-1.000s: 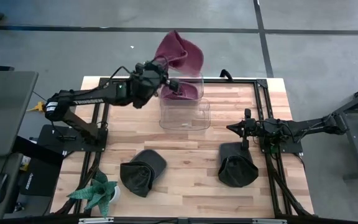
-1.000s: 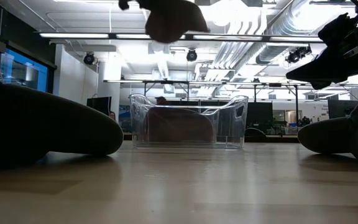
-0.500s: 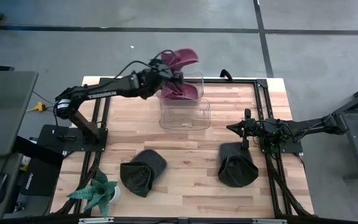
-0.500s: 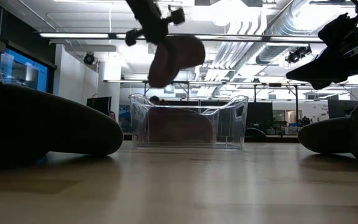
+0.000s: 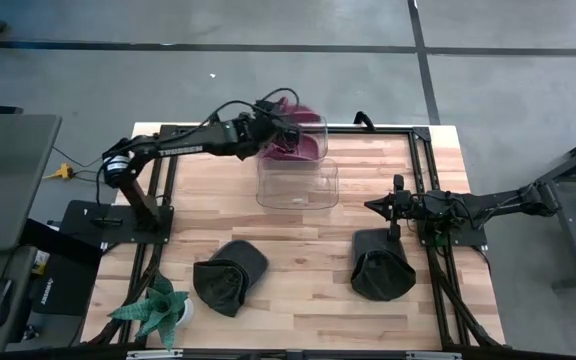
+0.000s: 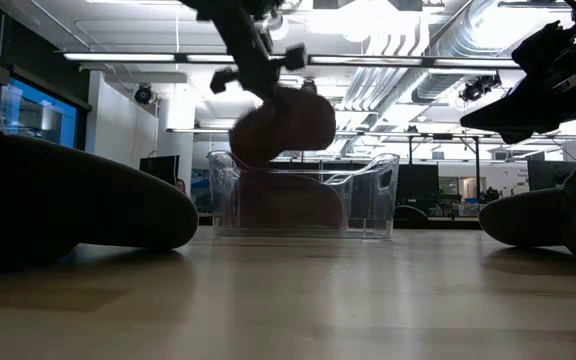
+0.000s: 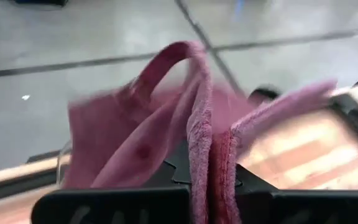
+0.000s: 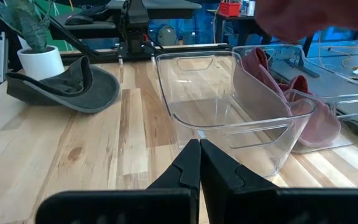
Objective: Pick & Place hat
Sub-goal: Put the dark red cap into the top transparent bin
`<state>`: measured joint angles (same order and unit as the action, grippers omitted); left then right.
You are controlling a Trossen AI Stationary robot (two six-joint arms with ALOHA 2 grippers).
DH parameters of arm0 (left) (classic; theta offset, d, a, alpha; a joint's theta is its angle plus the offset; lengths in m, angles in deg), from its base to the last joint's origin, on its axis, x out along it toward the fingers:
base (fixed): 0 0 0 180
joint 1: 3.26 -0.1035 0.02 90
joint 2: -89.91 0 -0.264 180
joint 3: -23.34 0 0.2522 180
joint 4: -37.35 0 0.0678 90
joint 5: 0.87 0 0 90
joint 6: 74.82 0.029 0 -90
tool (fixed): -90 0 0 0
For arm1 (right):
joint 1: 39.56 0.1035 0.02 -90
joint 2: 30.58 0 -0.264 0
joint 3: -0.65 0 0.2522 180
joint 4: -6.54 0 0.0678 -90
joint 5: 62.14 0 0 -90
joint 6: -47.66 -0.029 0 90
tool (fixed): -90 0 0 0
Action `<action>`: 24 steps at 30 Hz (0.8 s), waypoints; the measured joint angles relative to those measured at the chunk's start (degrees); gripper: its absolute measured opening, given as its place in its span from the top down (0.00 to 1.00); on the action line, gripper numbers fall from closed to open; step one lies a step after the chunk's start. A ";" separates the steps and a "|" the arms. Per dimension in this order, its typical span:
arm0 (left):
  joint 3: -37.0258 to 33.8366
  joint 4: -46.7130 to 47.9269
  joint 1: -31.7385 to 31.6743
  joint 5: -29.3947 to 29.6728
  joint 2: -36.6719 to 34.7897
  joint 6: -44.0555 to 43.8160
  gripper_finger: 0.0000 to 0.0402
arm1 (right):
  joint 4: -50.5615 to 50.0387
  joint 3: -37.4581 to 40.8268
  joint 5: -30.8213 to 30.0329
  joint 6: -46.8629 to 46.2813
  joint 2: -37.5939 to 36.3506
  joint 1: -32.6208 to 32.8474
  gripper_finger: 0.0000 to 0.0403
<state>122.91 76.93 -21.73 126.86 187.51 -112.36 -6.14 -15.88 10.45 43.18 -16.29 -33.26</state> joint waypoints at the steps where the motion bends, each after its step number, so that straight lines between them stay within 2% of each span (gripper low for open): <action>1: -0.33 1.31 -0.05 -0.40 0.41 0.04 1.00 | 0.00 0.00 -0.01 -0.01 0.00 0.00 1.00; 5: 0.08 0.10 0.15 -0.96 2.27 1.52 1.00 | 0.00 0.00 0.00 0.00 0.00 -0.01 1.00; 14: -0.38 5.13 0.06 -2.80 4.27 3.20 1.00 | -0.01 0.00 -0.02 0.01 0.00 -0.01 1.00; 21: -0.49 6.20 0.09 -1.43 6.25 13.00 1.00 | -0.02 0.00 0.00 0.02 -0.02 0.00 1.00; 24: -0.10 5.82 0.10 -1.53 6.51 12.31 1.00 | -0.02 0.01 0.00 -0.01 -0.02 -0.01 1.00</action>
<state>122.82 82.75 -21.63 125.33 194.02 -100.05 -6.16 -15.87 10.45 43.17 -16.32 -33.27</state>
